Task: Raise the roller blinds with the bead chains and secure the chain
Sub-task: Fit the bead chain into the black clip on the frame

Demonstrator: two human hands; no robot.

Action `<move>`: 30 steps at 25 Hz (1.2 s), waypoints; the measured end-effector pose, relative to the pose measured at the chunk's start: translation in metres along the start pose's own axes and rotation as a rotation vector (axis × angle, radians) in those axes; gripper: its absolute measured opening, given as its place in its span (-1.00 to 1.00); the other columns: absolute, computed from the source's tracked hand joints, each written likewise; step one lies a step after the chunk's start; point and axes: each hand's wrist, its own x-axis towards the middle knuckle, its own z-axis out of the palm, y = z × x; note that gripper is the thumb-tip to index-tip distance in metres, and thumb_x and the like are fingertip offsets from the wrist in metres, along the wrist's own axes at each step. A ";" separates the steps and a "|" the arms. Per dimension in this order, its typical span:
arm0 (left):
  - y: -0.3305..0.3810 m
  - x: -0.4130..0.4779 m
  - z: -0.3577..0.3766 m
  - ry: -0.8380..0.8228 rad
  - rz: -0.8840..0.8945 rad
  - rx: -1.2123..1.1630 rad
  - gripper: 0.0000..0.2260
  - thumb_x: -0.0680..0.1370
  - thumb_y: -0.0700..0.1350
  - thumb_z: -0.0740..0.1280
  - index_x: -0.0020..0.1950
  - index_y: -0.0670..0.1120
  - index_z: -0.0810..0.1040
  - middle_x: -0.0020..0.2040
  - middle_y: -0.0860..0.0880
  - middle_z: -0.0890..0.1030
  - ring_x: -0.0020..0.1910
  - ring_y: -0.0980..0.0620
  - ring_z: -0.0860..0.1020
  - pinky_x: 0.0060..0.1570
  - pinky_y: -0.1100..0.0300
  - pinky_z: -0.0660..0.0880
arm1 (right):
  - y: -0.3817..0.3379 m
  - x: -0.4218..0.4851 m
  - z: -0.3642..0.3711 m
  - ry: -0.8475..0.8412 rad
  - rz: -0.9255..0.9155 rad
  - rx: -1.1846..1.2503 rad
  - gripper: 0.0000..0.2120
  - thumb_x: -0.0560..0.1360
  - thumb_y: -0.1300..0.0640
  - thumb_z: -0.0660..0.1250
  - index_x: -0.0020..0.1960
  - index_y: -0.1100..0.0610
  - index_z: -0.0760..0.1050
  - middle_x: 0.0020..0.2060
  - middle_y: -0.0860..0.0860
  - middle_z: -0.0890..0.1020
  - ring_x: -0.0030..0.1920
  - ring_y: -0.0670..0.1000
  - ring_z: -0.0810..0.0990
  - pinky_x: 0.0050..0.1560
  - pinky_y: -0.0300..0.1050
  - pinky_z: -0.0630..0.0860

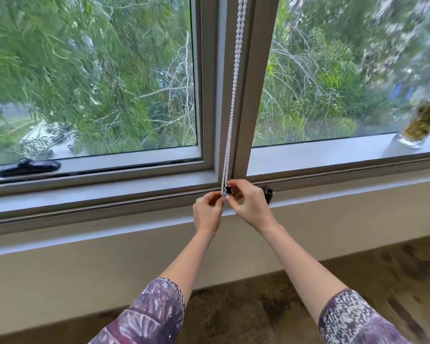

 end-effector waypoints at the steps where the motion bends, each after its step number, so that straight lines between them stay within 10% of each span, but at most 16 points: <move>1: 0.000 0.000 0.000 -0.011 0.003 -0.021 -0.89 0.46 -0.20 0.42 -0.06 -0.07 0.71 -0.16 0.03 0.73 -0.12 0.07 0.68 -0.01 0.11 0.60 | 0.000 0.001 0.000 0.010 -0.007 0.002 -0.74 0.42 0.23 0.39 0.12 0.15 0.55 -0.05 0.04 0.65 -0.14 -0.03 0.62 -0.05 -0.16 0.59; 7: -0.002 0.003 0.000 -0.057 -0.010 -0.063 -0.90 0.48 -0.18 0.42 -0.06 -0.13 0.70 -0.15 -0.03 0.74 -0.14 0.05 0.67 -0.03 0.14 0.58 | -0.003 0.001 0.002 0.050 -0.064 -0.005 -0.74 0.41 0.26 0.38 0.10 0.16 0.56 -0.06 0.04 0.60 -0.20 -0.15 0.48 -0.08 -0.52 0.41; 14: -0.001 0.002 0.000 -0.042 -0.046 -0.196 -0.88 0.47 -0.22 0.45 -0.19 0.00 0.67 -0.21 -0.15 0.71 -0.22 -0.07 0.64 0.00 -0.09 0.59 | 0.003 0.006 0.001 0.090 0.001 -0.036 -0.73 0.41 0.26 0.38 0.11 0.17 0.57 -0.06 0.05 0.63 -0.06 0.00 0.58 -0.01 -0.29 0.50; 30: -0.010 -0.001 -0.007 -0.096 -0.067 -0.169 -0.95 0.44 -0.26 0.46 -0.12 -0.14 0.68 -0.20 -0.08 0.71 -0.21 0.07 0.62 -0.05 0.09 0.55 | 0.003 0.011 0.009 -0.194 -0.059 -0.141 -0.78 0.44 0.18 0.37 0.09 0.12 0.58 -0.10 0.01 0.65 -0.11 -0.02 0.53 -0.04 -0.18 0.46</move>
